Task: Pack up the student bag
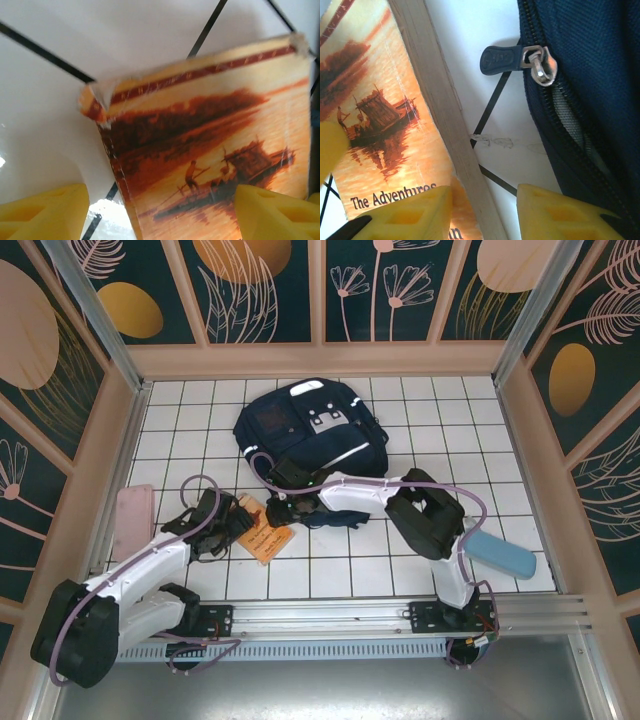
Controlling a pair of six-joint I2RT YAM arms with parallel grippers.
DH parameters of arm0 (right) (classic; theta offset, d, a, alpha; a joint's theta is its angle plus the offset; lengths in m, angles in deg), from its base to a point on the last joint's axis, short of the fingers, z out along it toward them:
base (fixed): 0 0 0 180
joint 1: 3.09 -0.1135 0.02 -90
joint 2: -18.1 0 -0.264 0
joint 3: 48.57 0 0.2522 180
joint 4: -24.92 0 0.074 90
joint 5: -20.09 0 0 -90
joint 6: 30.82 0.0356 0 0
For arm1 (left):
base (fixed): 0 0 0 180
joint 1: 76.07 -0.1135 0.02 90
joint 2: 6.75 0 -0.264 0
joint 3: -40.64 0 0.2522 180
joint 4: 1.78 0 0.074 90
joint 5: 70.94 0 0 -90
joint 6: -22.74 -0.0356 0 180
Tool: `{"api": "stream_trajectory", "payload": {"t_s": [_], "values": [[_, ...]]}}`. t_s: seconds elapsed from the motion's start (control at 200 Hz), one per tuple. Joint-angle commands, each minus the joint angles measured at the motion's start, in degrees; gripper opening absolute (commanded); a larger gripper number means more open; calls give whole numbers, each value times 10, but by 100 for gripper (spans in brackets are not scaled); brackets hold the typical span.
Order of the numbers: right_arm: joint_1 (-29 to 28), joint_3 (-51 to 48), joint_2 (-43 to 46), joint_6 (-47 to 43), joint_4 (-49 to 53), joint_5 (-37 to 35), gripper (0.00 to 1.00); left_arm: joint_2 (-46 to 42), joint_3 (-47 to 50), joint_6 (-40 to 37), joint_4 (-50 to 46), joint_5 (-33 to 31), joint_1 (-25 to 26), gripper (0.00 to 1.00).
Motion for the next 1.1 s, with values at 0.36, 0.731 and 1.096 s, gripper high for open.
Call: {"api": "stream_trajectory", "payload": {"t_s": [0.36,0.731,1.096], "values": [[8,-13,-37,23,-4,63,36,8,17,-7,157,156,-4,81],[12,-13,-34,29,-11,91,37,-44,-2,3,161,199,-3,82],[33,-54,-23,68,-45,98,24,-45,18,62,203,200,-3,77]]}}
